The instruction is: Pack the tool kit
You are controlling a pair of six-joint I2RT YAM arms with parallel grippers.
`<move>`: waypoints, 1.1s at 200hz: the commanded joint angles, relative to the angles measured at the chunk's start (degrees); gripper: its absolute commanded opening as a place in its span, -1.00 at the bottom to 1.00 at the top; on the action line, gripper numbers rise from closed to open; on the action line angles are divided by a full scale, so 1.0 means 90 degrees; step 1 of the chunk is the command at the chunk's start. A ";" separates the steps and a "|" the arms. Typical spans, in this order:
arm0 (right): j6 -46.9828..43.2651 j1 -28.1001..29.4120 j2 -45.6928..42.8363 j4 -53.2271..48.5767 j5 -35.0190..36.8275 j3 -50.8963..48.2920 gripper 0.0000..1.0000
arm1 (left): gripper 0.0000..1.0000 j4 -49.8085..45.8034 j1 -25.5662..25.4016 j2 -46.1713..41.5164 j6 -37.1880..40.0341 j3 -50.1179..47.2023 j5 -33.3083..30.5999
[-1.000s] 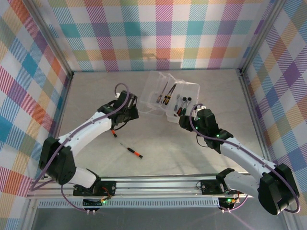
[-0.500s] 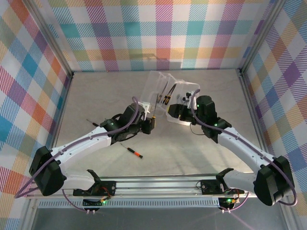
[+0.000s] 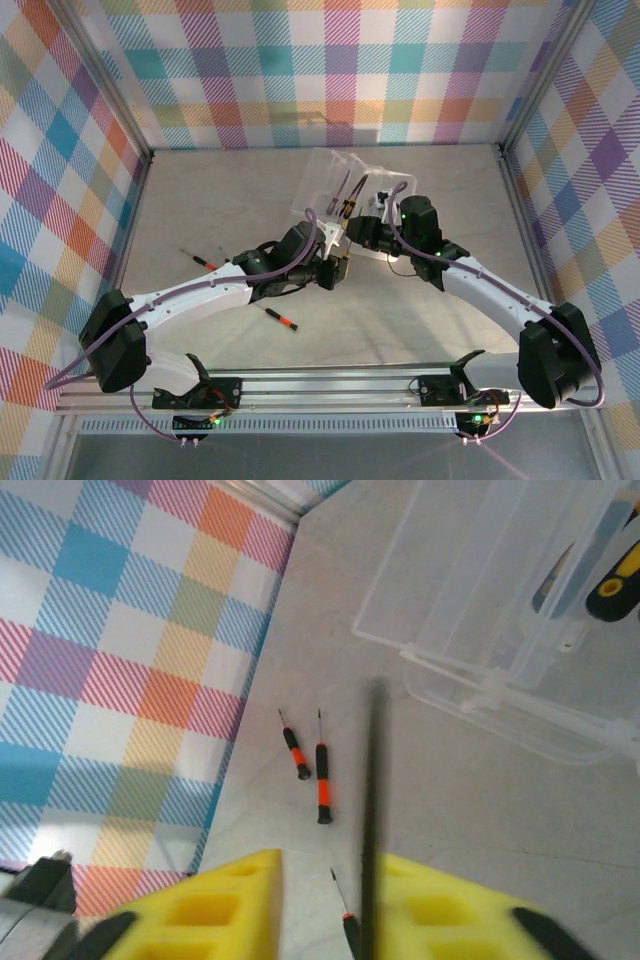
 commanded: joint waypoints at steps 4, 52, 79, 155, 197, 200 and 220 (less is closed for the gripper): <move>0.0071 0.0009 -0.0068 -0.0051 0.0139 -0.0109 -0.73 | -0.90 0.0136 -0.0064 -0.0025 0.0146 0.0223 -0.0106; -0.0069 0.0004 -0.0167 -0.0331 0.0508 -0.0120 -1.00 | -0.02 -0.0094 -0.0064 0.0044 0.0204 0.0408 -0.0394; -0.0308 -0.0167 -0.0123 -0.0620 0.0892 0.0232 -1.00 | 0.35 -0.0246 -0.0063 -0.0164 0.0276 0.0417 -0.0706; -0.0883 -0.1333 0.1795 -0.1490 0.1116 0.2427 -1.00 | 0.99 -0.2077 0.0069 -0.1231 -0.2049 -0.0479 -0.5542; -0.1109 -0.1480 0.3273 -0.2058 0.1104 0.3918 -1.00 | 0.99 -0.3274 0.0112 -0.1666 -0.2859 -0.0618 -0.5566; -0.1106 -0.1484 0.3371 -0.2091 0.1094 0.3992 -1.00 | 0.99 -0.3314 0.0112 -0.1741 -0.2900 -0.0656 -0.5581; -0.1087 -0.1486 0.3882 -0.2292 0.0960 0.4360 -1.00 | 0.99 -0.3533 0.0113 -0.2236 -0.3207 -0.0917 -0.5743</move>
